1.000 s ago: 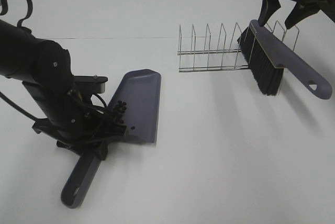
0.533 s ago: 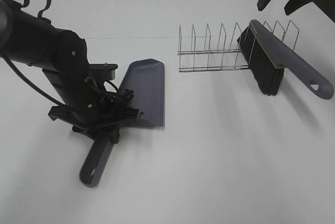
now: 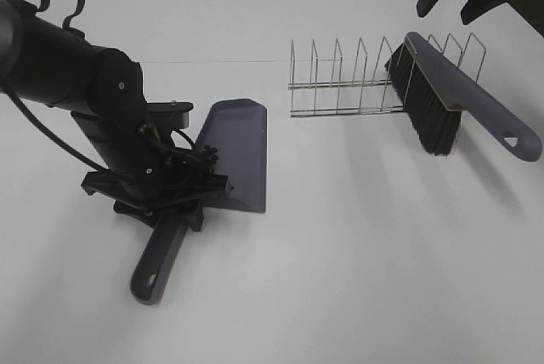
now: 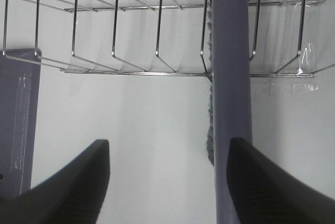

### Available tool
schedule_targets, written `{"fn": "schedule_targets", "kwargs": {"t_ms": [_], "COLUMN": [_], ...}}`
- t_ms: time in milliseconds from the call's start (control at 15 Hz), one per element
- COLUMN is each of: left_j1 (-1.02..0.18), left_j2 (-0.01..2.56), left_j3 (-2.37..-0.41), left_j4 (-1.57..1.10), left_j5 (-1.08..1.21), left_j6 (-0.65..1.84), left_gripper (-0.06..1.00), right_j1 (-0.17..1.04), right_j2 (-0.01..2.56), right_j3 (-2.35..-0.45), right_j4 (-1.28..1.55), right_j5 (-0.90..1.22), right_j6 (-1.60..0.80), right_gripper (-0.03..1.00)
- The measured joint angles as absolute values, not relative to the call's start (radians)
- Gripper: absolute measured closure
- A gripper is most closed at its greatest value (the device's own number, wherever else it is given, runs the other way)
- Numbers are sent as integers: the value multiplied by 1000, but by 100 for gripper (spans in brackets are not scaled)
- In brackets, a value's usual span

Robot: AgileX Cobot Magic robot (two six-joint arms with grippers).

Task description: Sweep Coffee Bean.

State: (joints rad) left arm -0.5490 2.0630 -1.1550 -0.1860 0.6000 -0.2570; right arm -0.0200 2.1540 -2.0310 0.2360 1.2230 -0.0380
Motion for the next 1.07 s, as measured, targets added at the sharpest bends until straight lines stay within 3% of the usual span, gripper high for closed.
{"fn": "schedule_targets", "kwargs": {"t_ms": [200, 600, 933, 1067], "left_j1": [-549, -535, -364, -244], "left_j2": [2062, 1996, 1923, 1817], "left_j3": [-1167, -1293, -1367, -1367], "left_j4": [-181, -103, -92, -47], "left_j5": [645, 882, 944, 1032], "left_j6": [-257, -257, -197, -129], "left_gripper": [31, 29, 29, 28], "right_j1": [-20, -20, -20, -20], "right_j2": [2154, 1999, 1748, 1603], "right_j3": [-2031, -1882, -1570, -1421], "right_j4": [236, 227, 204, 167], "right_j5": [1223, 1220, 1220, 1220], "right_j6": [-38, -38, -38, -38], "right_gripper": [41, 41, 41, 41]}}
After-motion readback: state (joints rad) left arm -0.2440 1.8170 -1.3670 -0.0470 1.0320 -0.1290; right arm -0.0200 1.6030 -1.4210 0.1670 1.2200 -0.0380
